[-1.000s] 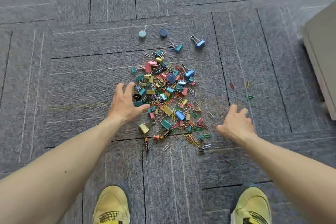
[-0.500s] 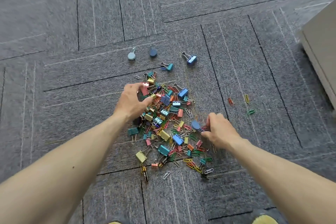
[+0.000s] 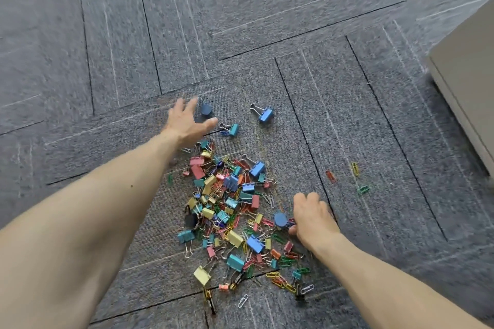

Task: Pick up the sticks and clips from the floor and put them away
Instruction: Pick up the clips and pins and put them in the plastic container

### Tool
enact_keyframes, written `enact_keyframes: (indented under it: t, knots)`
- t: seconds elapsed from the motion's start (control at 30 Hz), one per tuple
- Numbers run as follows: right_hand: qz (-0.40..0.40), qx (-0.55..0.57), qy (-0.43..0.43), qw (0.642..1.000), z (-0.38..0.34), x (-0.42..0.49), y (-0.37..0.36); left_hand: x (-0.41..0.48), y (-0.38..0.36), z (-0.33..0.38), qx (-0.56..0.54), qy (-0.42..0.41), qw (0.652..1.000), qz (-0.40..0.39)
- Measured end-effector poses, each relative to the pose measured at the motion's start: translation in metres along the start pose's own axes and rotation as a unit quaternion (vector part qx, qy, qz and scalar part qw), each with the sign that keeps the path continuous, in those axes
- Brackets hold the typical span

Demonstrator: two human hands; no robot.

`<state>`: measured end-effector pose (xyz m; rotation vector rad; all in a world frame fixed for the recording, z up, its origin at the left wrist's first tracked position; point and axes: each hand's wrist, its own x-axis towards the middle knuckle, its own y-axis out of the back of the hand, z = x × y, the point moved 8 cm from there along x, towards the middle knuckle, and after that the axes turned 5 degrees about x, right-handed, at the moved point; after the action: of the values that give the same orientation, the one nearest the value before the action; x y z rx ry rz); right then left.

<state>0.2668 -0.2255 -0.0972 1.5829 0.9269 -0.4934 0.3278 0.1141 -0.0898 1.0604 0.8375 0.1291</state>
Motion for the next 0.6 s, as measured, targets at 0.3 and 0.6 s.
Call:
enact_keyframes:
  t: [0.3, 0.6]
  knots:
    - [0.018, 0.018, 0.019, 0.999, -0.002, -0.001, 0.004, -0.051, -0.024, 0.069, 0.041, -0.286, 0.957, -0.023]
    - [0.021, 0.03, 0.014, 0.999, -0.002, -0.002, 0.005, -0.021, -0.066, 0.149, 0.227, -0.276, 0.931, -0.075]
